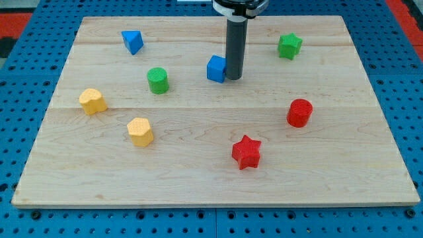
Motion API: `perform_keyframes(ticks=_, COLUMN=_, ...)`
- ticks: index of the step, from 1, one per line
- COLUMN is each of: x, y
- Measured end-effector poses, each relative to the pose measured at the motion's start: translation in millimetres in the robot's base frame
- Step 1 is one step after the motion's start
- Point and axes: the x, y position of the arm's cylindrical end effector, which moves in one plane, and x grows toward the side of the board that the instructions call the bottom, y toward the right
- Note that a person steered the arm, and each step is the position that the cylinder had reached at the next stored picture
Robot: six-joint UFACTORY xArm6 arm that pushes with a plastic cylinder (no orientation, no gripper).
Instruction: Slide the blue cube towards the blue triangle
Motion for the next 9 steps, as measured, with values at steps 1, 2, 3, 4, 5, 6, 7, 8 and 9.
perform_keyframes(ticks=1, x=-8.0, y=-52.0)
perform_keyframes(ticks=2, x=-12.3, y=-98.3)
perform_keyframes(ticks=3, x=-37.6, y=-99.4)
perform_keyframes(ticks=4, x=-49.3, y=-74.9)
perform_keyframes(ticks=5, x=-66.2, y=-71.0)
perform_keyframes(ticks=6, x=-85.9, y=-84.3)
perform_keyframes(ticks=7, x=-97.4, y=-106.2)
perform_keyframes(ticks=8, x=-104.9, y=-101.8)
perform_keyframes(ticks=9, x=-110.4, y=-84.9)
